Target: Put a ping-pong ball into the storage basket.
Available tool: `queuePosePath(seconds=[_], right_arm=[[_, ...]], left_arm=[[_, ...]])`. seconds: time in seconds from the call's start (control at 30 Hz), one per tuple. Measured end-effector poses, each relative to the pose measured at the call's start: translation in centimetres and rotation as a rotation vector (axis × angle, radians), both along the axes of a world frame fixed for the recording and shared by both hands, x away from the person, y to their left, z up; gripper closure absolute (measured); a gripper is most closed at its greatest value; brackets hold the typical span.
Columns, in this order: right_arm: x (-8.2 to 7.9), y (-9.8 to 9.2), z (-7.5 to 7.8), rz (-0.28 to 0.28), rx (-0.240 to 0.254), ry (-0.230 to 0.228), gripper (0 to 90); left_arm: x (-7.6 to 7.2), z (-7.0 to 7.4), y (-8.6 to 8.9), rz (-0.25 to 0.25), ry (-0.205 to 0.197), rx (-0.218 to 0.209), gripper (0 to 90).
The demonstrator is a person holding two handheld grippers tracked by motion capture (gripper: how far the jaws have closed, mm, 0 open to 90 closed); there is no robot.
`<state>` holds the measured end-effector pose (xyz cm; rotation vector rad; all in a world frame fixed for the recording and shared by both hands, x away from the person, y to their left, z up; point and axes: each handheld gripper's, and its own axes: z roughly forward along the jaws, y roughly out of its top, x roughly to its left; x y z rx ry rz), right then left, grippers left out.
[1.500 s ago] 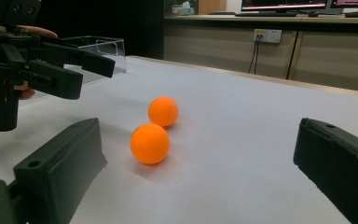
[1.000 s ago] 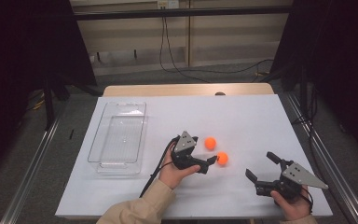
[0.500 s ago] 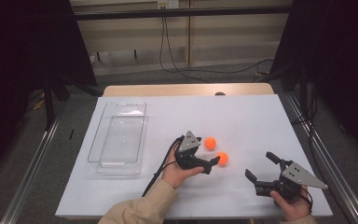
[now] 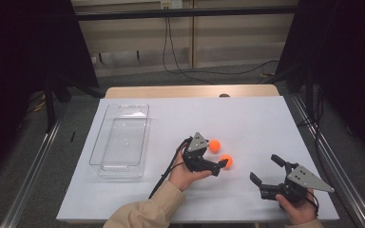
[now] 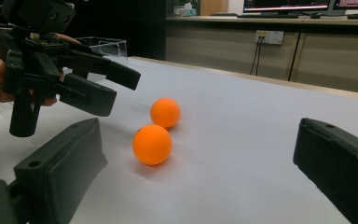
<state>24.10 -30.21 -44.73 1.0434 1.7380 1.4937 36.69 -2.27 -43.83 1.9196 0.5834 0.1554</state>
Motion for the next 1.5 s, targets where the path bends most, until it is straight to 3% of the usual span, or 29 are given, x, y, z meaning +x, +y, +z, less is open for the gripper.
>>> queuePosePath(seconds=[0.3, 0.53, 0.9, 0.93, 1.3, 1.5], right_arm=[[0.0, 0.0, 0.0, 0.0, 0.001, -0.002, 1.2], [0.0, -0.1, 0.0, 0.0, -0.002, -0.001, 1.2], [0.0, -0.1, -0.1, 0.0, -0.003, 0.001, 1.2], [0.0, -0.1, -0.1, 0.0, -0.004, 0.0, 1.2], [0.0, -0.1, 0.0, -0.002, -0.002, -0.001, 1.2], [0.0, -0.2, 0.0, -0.005, 0.001, -0.002, 1.2]], left_arm=[[0.2, 0.0, -0.6, -0.008, 0.021, 0.007, 2.5], [0.3, -0.5, -1.1, -0.023, 0.018, 0.05, 5.2], [0.5, -0.4, -1.3, -0.047, 0.03, 0.05, 11.1], [0.5, -0.3, -1.5, -0.055, 0.038, 0.071, 11.4], [0.7, -0.7, -2.5, -0.077, 0.062, 0.123, 15.8], [0.8, -1.0, -3.1, -0.101, 0.073, 0.154, 24.4]])
